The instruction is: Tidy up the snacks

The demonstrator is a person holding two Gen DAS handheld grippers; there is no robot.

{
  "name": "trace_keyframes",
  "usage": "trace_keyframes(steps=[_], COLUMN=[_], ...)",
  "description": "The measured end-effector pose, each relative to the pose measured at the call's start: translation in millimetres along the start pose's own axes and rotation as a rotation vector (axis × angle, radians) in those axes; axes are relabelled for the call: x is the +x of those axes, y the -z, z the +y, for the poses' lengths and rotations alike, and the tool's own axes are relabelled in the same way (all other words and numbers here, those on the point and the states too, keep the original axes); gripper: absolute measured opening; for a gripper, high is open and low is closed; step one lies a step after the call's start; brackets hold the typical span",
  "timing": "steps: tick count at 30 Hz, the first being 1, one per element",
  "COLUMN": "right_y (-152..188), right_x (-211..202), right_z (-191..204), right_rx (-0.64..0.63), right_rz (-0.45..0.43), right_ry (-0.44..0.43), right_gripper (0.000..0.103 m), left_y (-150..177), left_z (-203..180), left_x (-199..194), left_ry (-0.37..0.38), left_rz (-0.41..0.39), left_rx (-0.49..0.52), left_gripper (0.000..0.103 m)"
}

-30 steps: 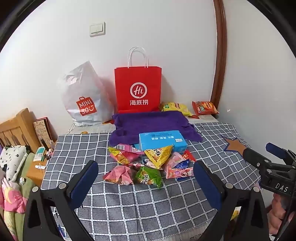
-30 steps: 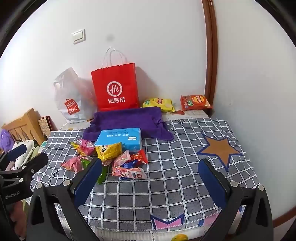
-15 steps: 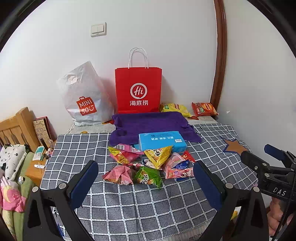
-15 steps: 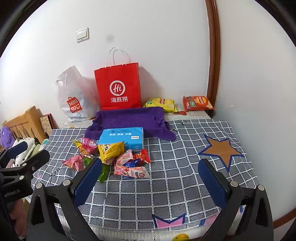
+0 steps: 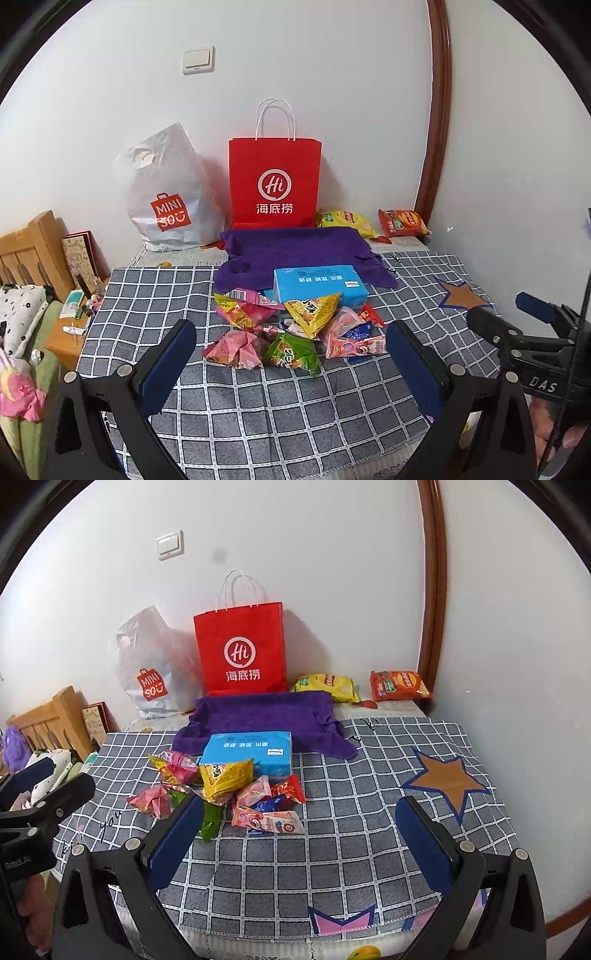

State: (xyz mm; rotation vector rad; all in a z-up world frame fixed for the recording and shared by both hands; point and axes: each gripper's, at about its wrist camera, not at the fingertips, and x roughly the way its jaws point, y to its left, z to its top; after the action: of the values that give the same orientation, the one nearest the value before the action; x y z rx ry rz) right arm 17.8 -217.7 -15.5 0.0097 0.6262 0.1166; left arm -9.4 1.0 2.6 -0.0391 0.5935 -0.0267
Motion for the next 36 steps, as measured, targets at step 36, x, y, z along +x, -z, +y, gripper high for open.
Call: trace_keyframes(steps=[36], right_y=[0], right_x=[-6], right_z=[14], right_rx=[-0.030], right_rz=[-0.071], right_ry=[-0.072], right_gripper=[0.102], left_y=[2], left_z=[12], left_x=[0], left_ry=[0.061], left_rz=[-0.017], left_rx=[-0.025], left_gripper=[0.103])
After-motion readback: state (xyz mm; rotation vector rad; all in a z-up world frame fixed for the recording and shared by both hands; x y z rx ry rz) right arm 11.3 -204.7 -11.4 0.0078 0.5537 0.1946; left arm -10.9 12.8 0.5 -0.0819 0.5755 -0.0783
